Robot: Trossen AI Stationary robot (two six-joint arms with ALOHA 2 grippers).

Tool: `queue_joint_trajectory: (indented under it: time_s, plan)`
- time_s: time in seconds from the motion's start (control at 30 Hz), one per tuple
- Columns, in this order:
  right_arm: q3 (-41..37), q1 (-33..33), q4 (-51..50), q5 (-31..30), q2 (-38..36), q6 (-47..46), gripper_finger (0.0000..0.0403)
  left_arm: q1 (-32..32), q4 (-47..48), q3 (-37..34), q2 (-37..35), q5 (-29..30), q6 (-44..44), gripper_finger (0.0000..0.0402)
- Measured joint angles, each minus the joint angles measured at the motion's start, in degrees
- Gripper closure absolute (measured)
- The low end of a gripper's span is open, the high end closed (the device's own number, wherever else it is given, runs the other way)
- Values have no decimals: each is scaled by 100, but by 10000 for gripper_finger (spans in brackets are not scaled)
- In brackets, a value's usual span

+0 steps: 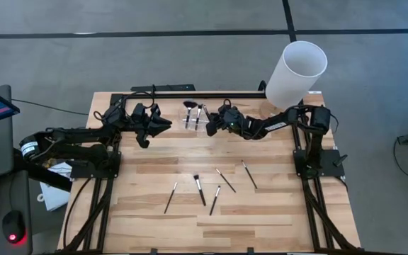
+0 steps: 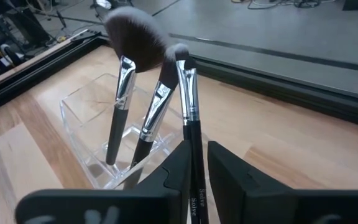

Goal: Pick & Place Makeup Supplies
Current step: Put the makeup brush into the transparent organizer

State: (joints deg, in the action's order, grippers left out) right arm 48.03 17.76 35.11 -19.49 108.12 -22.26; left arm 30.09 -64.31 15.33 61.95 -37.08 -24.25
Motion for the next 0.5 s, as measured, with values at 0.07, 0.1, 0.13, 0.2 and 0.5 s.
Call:
queue_joint_trajectory:
  time_s: [0.07, 0.1, 0.13, 0.2, 0.5]
  plan:
    - [0, -1, -6, -1, 0, 14, 349, 0, -1, 0, 0, -2, 0, 325]
    - [0, -4, -8, -2, 0, 21, 347, 0, -1, 0, 0, -2, 0, 325]
    - [0, -13, -9, -4, 0, 56, 346, 0, -1, 0, 0, -1, 0, 325]
    - [0, -47, -12, -13, -10, 194, 344, -1, -1, 0, 0, -2, 0, 325]
    - [239, -426, -839, -13, -571, 726, 344, 1, 2, 0, 0, -2, 0, 325]
